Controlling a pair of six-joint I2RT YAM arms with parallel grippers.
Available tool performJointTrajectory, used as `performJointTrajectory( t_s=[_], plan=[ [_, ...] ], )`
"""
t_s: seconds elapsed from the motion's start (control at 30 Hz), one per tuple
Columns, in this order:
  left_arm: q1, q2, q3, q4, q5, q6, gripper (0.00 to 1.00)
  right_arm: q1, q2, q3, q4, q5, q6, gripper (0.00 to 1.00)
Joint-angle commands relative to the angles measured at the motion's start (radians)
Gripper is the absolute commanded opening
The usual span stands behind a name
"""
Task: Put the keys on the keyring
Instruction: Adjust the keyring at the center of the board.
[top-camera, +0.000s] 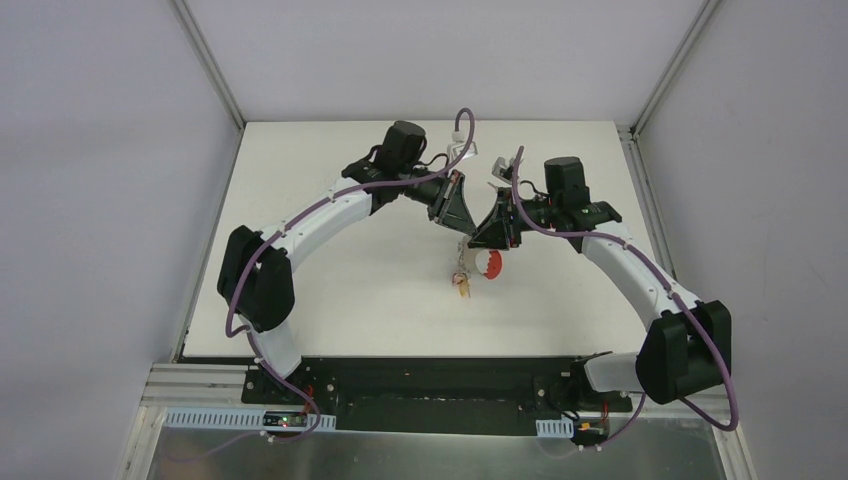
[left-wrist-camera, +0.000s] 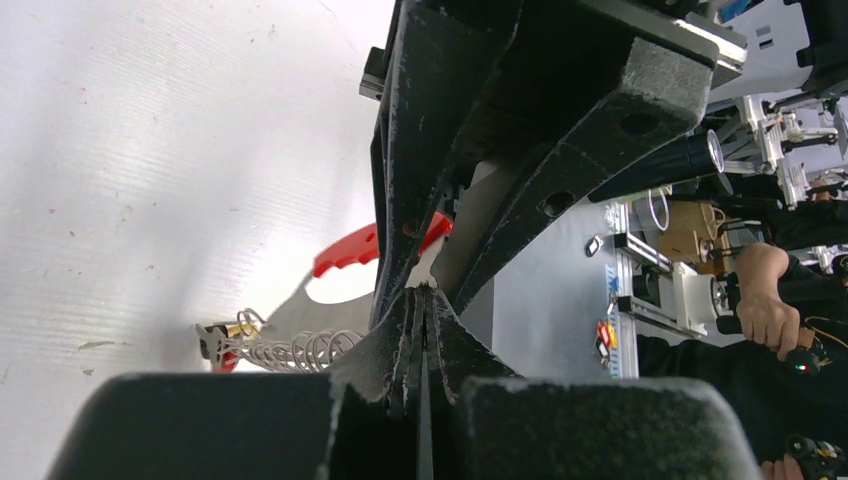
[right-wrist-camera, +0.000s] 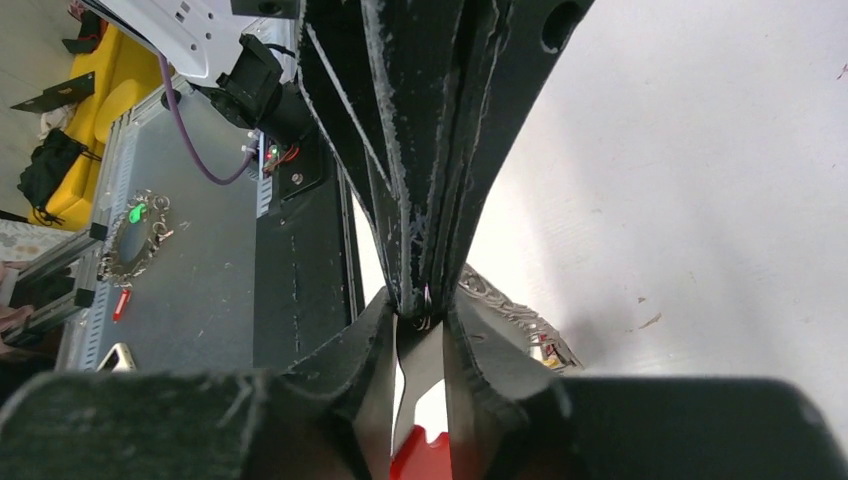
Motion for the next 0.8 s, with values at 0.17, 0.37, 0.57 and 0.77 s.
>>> performJointTrajectory(
  t_s=[0.17,0.37,0.57,0.77],
  plan=[
    [0.026,-0.065,-0.012,0.072,0.042,-0.035,0.00,-0.010,-0.038,0.029,0.004,-0.012,-0.032,0.01],
    [0.040,-0.076,-0.031,0.110,0.045,-0.041,0.00,-0.043,-0.053,0.010,0.055,-0.061,0.012,0.00],
    [0.040,-0.078,-0.032,0.087,0.038,-0.007,0.16,-0.045,-0.046,-0.004,0.096,-0.082,0.048,0.00],
    [0.040,-0.076,0.015,-0.028,0.013,0.074,0.26,-0.047,-0.045,-0.015,0.108,-0.093,0.058,0.00]
  ],
)
